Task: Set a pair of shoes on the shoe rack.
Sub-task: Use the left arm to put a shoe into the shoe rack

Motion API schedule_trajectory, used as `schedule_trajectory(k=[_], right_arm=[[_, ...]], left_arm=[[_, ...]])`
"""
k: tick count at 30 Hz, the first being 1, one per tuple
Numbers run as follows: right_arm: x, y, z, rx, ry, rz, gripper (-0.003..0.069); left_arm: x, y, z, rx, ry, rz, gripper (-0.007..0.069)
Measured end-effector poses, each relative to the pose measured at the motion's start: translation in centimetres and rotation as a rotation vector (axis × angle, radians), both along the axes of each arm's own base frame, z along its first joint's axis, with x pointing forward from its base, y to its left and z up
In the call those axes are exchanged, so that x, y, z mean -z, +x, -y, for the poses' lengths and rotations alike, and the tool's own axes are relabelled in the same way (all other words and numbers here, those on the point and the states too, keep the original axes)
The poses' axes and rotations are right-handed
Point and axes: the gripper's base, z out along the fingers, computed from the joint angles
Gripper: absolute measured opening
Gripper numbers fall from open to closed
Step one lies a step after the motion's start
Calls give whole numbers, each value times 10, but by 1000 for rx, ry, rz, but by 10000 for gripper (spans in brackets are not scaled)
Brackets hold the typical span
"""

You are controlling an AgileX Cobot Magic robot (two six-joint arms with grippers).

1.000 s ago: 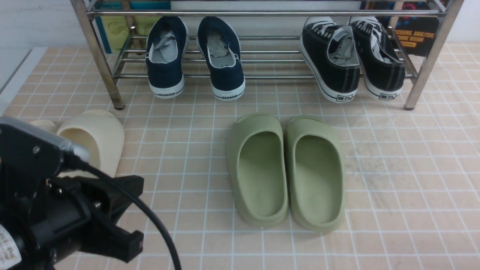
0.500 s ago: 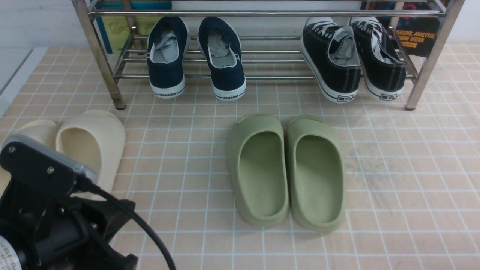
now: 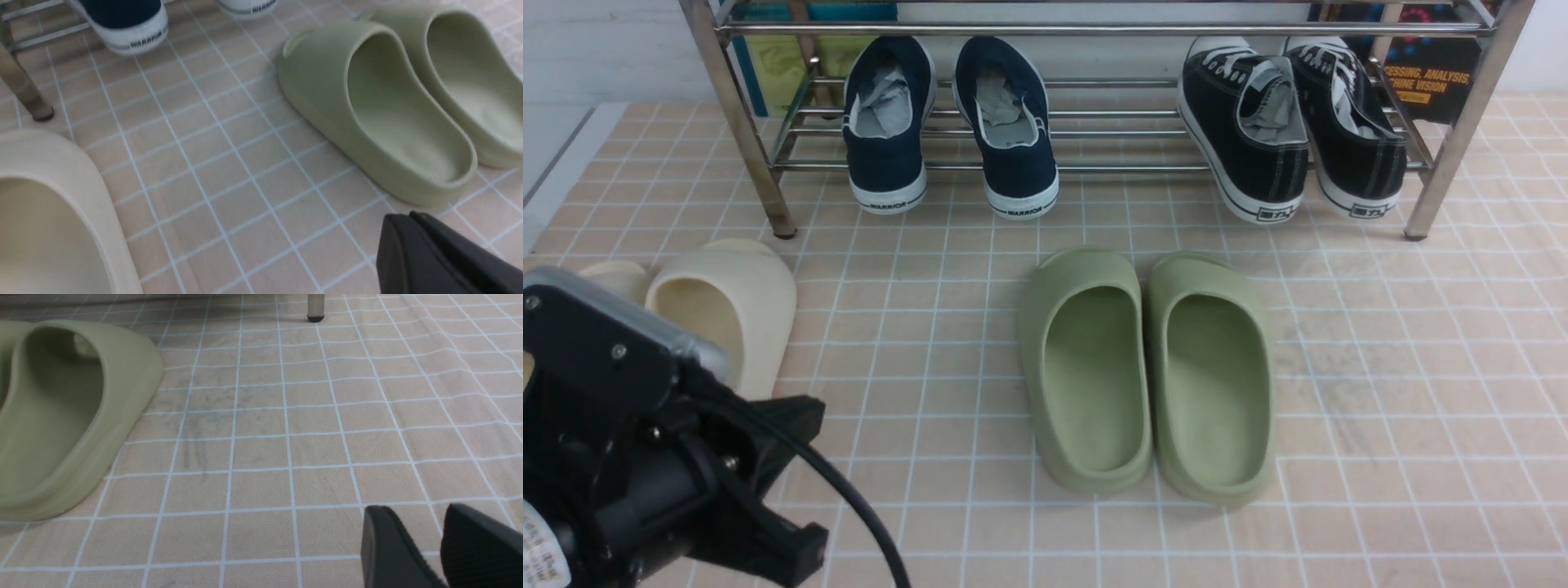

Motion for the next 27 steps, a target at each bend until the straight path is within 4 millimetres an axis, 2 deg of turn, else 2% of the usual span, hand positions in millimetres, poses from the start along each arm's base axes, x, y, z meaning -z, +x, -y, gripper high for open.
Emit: schedule_trajectory(k=[8, 12, 15, 20, 23, 27], right_arm=[[0, 0, 0, 0, 0, 0, 239], [0, 0, 0, 0, 0, 0, 239], [0, 0, 0, 0, 0, 0, 239], [0, 0, 0, 0, 0, 0, 239], [0, 0, 0, 0, 0, 0, 239], [0, 0, 0, 0, 0, 0, 239]], left_arm=[[-14, 3, 5, 26, -91, 141, 22], [-21, 12, 13, 57, -140, 239, 22], [-27, 35, 27, 45, -155, 185, 22], [-34, 86, 54, -8, -33, -35, 22], [-31, 122, 73, -25, 46, -126, 22], [-24, 164, 99, -29, 77, -161, 22]])
